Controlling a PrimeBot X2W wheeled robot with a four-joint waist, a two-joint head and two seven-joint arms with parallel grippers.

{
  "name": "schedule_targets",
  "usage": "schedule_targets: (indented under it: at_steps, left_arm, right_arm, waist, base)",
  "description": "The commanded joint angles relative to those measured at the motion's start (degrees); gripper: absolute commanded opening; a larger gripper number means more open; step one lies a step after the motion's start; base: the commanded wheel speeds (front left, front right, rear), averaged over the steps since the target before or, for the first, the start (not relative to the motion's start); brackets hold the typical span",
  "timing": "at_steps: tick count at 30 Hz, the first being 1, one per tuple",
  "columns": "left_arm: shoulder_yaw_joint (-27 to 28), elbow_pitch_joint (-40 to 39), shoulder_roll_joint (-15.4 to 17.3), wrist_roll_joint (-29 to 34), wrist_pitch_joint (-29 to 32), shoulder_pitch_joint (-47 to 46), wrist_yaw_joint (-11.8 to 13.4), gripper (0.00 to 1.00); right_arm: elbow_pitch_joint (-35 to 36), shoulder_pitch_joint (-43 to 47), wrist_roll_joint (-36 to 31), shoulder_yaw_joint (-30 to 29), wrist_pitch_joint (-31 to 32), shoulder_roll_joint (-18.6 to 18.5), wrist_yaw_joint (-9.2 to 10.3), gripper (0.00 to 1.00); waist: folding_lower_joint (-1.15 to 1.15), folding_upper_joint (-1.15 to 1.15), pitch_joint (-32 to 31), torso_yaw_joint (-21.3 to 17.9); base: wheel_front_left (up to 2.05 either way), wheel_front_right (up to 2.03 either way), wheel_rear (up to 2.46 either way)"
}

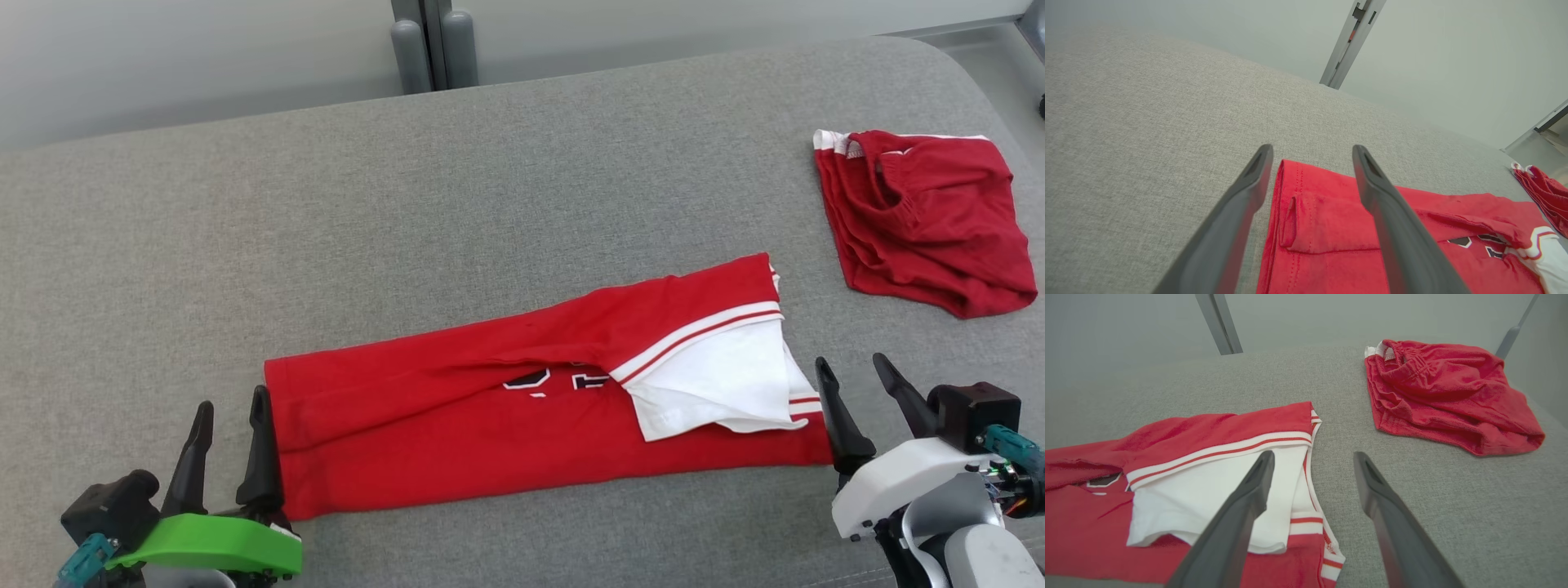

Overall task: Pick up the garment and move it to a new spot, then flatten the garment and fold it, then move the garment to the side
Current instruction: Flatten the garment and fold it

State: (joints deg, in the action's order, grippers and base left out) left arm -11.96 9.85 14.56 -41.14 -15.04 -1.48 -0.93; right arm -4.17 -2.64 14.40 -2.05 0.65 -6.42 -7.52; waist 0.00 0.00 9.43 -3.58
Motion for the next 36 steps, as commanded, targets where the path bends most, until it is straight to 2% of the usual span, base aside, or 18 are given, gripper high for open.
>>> schedule_targets:
  at_steps: [1,16,23,24,25,26,27,28,36]
  left_arm:
    - [1.0,-0.4,-0.6,1.5,-0.1,0.9,0.0,1.0]
    - [6.3,0.1,-6.0,8.3,-0.2,2.5,-2.0,1.0]
    - [7.7,0.7,-7.4,9.6,-0.2,2.4,-2.7,1.0]
    - [7.8,0.8,-7.6,9.8,-0.2,2.4,-2.9,1.0]
    - [7.9,0.9,-7.7,10.0,-0.2,2.3,-3.0,1.0]
    - [7.9,0.9,-7.8,10.3,-0.2,2.1,-3.2,1.0]
    - [8.0,1.0,-7.9,10.5,-0.2,1.9,-3.3,1.0]
    - [7.9,1.0,-8.1,10.8,-0.2,1.7,-3.3,1.0]
    - [7.8,1.5,-8.7,11.8,-0.2,0.5,-4.1,1.0]
  right_arm:
    - [-0.8,-0.3,-0.8,-0.3,0.8,0.0,0.07,1.0]
    - [-17.8,-10.2,-3.3,3.0,6.9,-4.1,0.08,1.0]
    - [-22.6,-11.5,-1.2,7.1,9.4,-3.6,0.06,1.0]
    - [-23.2,-11.6,-0.9,7.9,9.7,-3.3,0.03,0.63]
    - [-23.8,-11.7,-0.6,8.4,10.0,-3.1,0.03,0.41]
    - [-24.3,-12.0,-0.4,9.0,10.2,-2.8,0.02,0.26]
    - [-24.7,-12.3,-0.3,9.3,10.2,-2.6,-0.07,0.06]
    - [-25.2,-12.7,-0.1,9.7,10.1,-2.4,-0.13,0.0]
    - [-27.2,-16.9,-0.7,9.0,7.0,-3.3,0.08,0.0]
  waist:
    - [0.0,0.0,-0.1,0.5]
    - [0.0,0.0,1.0,5.1]
    - [0.0,0.0,0.8,5.9]
    - [0.0,0.0,0.8,5.8]
    - [0.0,0.0,0.8,5.8]
    - [0.0,0.0,0.7,5.7]
    - [0.0,0.0,0.7,5.6]
    - [0.0,0.0,0.8,5.4]
    - [0.0,0.0,0.9,4.2]
  base:
    - [0.0,0.0,0.0]
    - [0.0,0.0,0.0]
    - [0.0,0.0,0.0]
    - [0.0,0.0,0.0]
    - [0.0,0.0,0.0]
    - [0.0,0.0,0.0]
    - [0.0,0.0,0.0]
    - [0.0,0.0,0.0]
    - [0.0,0.0,0.0]
